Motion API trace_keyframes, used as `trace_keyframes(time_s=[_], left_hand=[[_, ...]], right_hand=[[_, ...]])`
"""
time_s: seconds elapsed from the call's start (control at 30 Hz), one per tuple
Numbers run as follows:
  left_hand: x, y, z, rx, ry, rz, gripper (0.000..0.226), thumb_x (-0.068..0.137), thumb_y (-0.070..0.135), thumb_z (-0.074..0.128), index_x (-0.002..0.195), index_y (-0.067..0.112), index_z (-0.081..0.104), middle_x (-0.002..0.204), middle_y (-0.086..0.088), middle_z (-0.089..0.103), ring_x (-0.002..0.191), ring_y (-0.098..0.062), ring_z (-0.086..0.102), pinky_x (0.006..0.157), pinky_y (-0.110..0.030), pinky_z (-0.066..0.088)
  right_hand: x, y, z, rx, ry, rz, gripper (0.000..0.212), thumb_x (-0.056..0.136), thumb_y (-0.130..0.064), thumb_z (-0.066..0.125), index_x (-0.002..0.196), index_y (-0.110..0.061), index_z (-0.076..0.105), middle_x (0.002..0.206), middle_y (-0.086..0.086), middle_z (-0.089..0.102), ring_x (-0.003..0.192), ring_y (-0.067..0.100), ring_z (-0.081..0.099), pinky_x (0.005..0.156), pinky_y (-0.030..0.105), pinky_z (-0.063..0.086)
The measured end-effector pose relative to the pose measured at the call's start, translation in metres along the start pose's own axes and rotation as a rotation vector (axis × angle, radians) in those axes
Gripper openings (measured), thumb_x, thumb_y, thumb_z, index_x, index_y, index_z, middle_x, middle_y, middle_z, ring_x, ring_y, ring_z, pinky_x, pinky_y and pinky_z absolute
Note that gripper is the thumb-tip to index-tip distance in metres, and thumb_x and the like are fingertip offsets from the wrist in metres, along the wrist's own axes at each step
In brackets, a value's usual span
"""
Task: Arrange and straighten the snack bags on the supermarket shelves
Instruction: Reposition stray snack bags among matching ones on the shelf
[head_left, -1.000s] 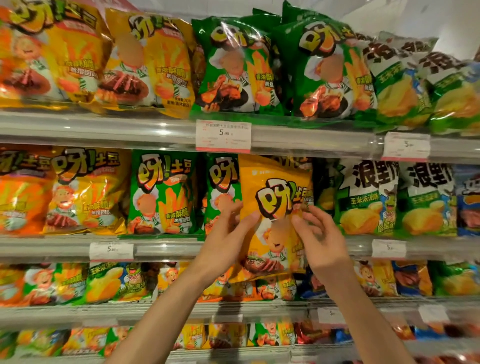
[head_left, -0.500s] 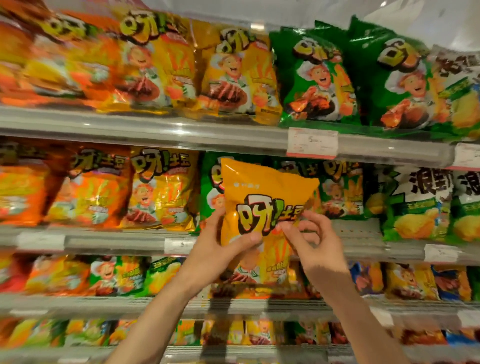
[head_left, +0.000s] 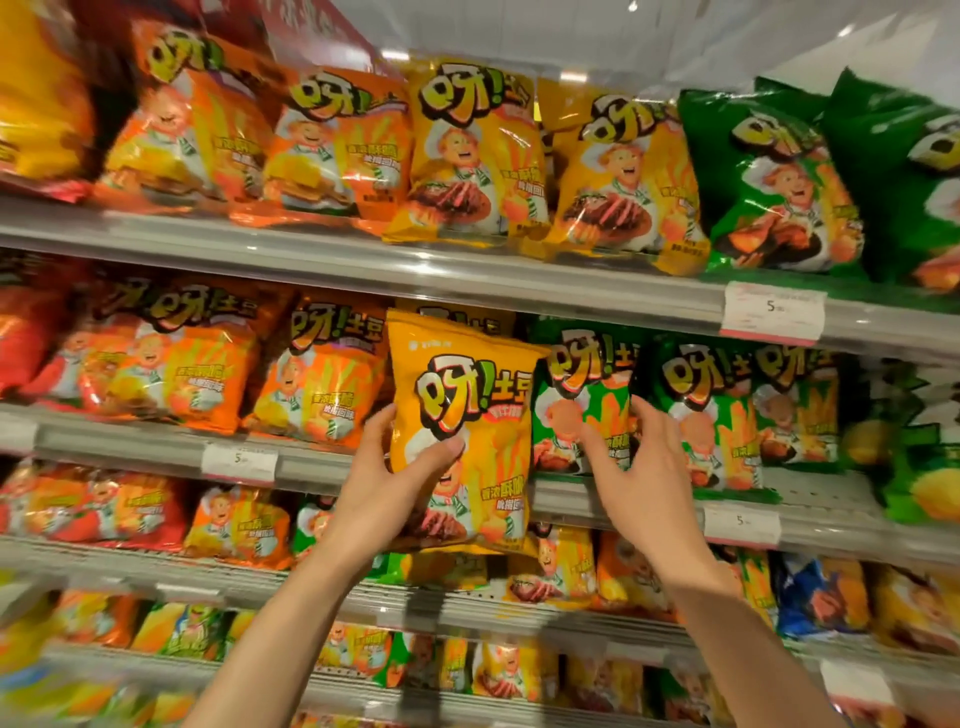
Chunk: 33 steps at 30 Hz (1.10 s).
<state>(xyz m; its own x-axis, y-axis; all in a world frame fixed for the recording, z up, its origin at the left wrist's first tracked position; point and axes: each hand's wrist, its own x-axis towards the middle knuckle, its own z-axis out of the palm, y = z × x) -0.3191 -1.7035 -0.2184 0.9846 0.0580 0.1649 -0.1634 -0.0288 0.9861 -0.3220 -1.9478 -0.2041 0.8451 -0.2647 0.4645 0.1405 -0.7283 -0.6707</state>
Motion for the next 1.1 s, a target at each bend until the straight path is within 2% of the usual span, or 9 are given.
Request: trace_keyframes(time_s=[0.1,0.2,0.33,0.47,0.57,0.7,0.87,1.0,1.1], left_hand=[[0.005,0.003,-0.01,-0.006,0.04,0.012,0.066,0.083,0.043,0.077,0.136,0.037,0.039,0.117,0.025,0.06,0.085,0.021,0.062,0.074,-0.012,0.047],[0.006,0.005,-0.014,0.018,0.044,0.03,0.054,0.09,0.04,0.072,0.128,0.042,0.033,0.104,0.037,0.045,0.073,0.032,0.051,0.069,-0.007,0.04],[0.007,0.008,-0.017,0.048,0.048,0.051,0.048,0.089,0.043,0.071,0.125,0.047,0.039,0.104,0.037,0.053,0.08,0.025,0.058,0.07,-0.007,0.045],[0.009,0.007,-0.023,0.058,0.06,0.092,0.066,0.085,0.052,0.069,0.144,0.039,0.044,0.127,0.027,0.058,0.1,0.015,0.06,0.079,-0.01,0.046],[0.01,0.008,-0.025,0.047,0.074,0.111,0.074,0.087,0.054,0.065,0.153,0.036,0.036,0.131,0.032,0.047,0.115,0.008,0.048,0.097,-0.025,0.038],[0.013,0.003,-0.025,0.055,0.07,0.115,0.084,0.085,0.06,0.064,0.158,0.033,0.032,0.147,0.02,0.045,0.133,-0.006,0.045,0.1,-0.029,0.037],[0.016,-0.001,-0.001,0.037,0.037,0.136,0.082,0.086,0.061,0.067,0.157,0.036,0.033,0.145,0.018,0.05,0.129,-0.009,0.053,0.098,-0.025,0.045],[0.022,0.001,0.028,0.067,0.035,0.169,0.067,0.094,0.043,0.064,0.154,0.032,0.037,0.135,0.028,0.045,0.116,0.01,0.048,0.08,-0.003,0.04],[0.026,0.002,0.042,0.108,0.033,0.172,0.085,0.082,0.071,0.066,0.154,0.035,0.038,0.147,0.023,0.042,0.135,-0.002,0.043,0.105,-0.023,0.04]], right_hand=[[0.017,-0.002,0.011,-0.03,-0.048,0.1,0.108,0.087,-0.078,0.048,0.162,-0.013,0.008,0.169,0.006,0.014,0.155,0.024,0.017,0.123,0.043,0.018],[0.03,0.004,0.022,-0.022,-0.112,0.195,0.116,0.083,-0.083,0.046,0.162,-0.01,0.005,0.168,0.009,0.02,0.152,0.028,0.026,0.12,0.044,0.026],[0.036,0.013,0.025,0.096,-0.064,0.218,0.097,0.081,-0.073,0.063,0.151,-0.012,0.036,0.138,0.003,0.059,0.125,0.025,0.057,0.097,0.034,0.046],[0.043,0.007,0.019,0.167,-0.007,0.182,0.102,0.073,-0.072,0.073,0.151,-0.018,0.036,0.138,0.001,0.058,0.124,0.02,0.056,0.104,0.039,0.048],[0.041,-0.001,0.008,0.194,-0.013,0.168,0.09,0.076,-0.07,0.073,0.145,-0.02,0.044,0.123,-0.007,0.062,0.114,0.015,0.057,0.096,0.033,0.046],[0.036,0.006,-0.015,0.22,-0.099,0.158,0.085,0.077,-0.067,0.072,0.144,-0.023,0.046,0.114,-0.013,0.058,0.111,0.012,0.056,0.092,0.031,0.042],[0.026,0.037,-0.053,0.205,-0.11,0.167,0.096,0.073,-0.066,0.075,0.152,-0.022,0.042,0.138,-0.009,0.054,0.125,0.012,0.05,0.104,0.033,0.041],[0.021,0.057,-0.093,0.258,-0.137,0.216,0.071,0.076,-0.053,0.08,0.136,-0.022,0.058,0.108,-0.024,0.066,0.098,-0.001,0.061,0.096,0.024,0.046],[0.018,0.073,-0.118,0.255,-0.116,0.239,0.056,0.07,-0.057,0.079,0.118,-0.031,0.068,0.099,-0.024,0.075,0.094,-0.003,0.07,0.093,0.031,0.054]])
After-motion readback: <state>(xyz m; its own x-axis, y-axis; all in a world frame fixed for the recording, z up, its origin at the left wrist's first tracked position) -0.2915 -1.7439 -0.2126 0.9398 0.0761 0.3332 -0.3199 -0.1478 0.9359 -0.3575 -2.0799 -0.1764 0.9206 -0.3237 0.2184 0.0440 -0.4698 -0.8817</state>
